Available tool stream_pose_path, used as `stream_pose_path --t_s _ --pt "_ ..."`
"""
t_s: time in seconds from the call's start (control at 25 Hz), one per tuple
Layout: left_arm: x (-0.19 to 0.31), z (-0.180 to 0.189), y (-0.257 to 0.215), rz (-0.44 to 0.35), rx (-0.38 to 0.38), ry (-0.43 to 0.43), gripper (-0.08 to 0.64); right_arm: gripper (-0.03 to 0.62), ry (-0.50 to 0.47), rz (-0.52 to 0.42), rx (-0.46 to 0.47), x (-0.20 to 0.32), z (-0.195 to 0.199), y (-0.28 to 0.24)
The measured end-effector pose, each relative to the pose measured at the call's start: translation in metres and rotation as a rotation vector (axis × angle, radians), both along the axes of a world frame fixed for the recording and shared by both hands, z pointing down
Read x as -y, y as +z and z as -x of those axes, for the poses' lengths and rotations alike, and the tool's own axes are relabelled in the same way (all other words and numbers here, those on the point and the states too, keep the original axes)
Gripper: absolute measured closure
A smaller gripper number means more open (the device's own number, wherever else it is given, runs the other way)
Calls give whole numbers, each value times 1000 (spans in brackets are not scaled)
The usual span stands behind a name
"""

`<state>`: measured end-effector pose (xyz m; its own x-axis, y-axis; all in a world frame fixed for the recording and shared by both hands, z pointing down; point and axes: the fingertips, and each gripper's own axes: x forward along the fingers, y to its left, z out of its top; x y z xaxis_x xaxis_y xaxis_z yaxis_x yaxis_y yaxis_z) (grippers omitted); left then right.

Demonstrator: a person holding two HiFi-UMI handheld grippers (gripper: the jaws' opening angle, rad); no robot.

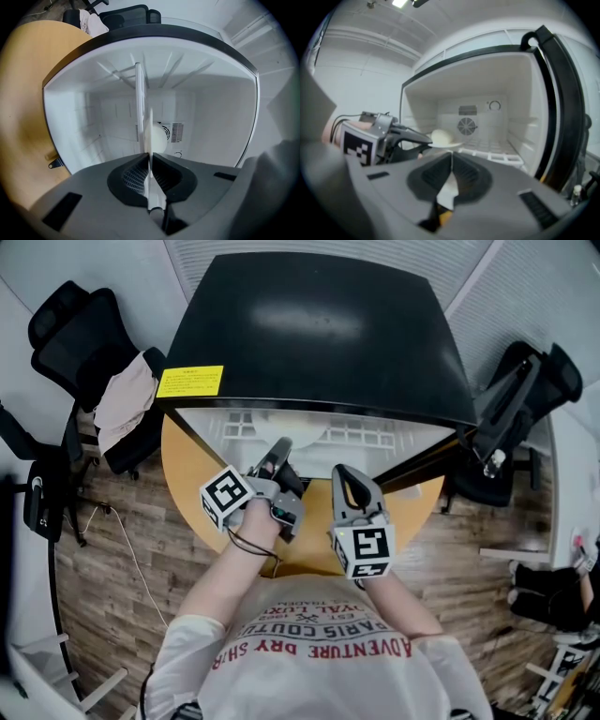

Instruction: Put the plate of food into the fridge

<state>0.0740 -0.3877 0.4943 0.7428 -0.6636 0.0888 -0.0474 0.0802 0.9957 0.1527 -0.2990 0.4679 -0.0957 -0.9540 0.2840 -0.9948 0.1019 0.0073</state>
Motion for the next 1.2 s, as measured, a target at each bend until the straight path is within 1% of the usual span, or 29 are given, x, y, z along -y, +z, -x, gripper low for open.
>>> stream_pose_path --t_s 0.12,0.28,0.4,0.44,0.56,0.64,0.72,0.84,0.92,1.08,1.12,1.16,1.2 --pt "0 1 2 -12 11 10 512 563 -5 -3 2 0 3 0" --pt "-1 0 0 -4 -21 16 512 563 -12 -4 3 0 7 -1" --pt "0 2 0 -20 -38 7 511 563 -15 -4 3 -1 10 -3" --pt "0 2 -1 -26 -45 0 496 563 -15 -2 2 -1 10 -3" --pt "-2 3 -1 -17 -61 -28 367 563 -16 -5 1 -3 11 -3" --pt "-5 4 1 -8 -72 -31 345 563 -19 -10 3 -4 13 -4" --pt "-9 6 1 -22 -73 -21 325 563 -18 -8 0 -6 14 -4" --pt "-16 7 -1 -47 -66 -5 314 563 -21 -4 4 -9 16 -2" --pt "-20 12 -2 -80 -38 -7 314 563 -26 -10 7 -11 19 -4" --pt "-35 25 -14 -219 52 -7 320 563 -29 -21 10 -16 22 -8" --pt "-38 30 -14 -249 95 -6 350 563 -29 -20 10 -17 23 -7" --pt "-42 34 -13 -271 144 -5 424 563 -29 -19 11 -19 23 -7" --pt "-46 38 -12 -289 186 -2 477 563 -31 -20 11 -21 24 -6"
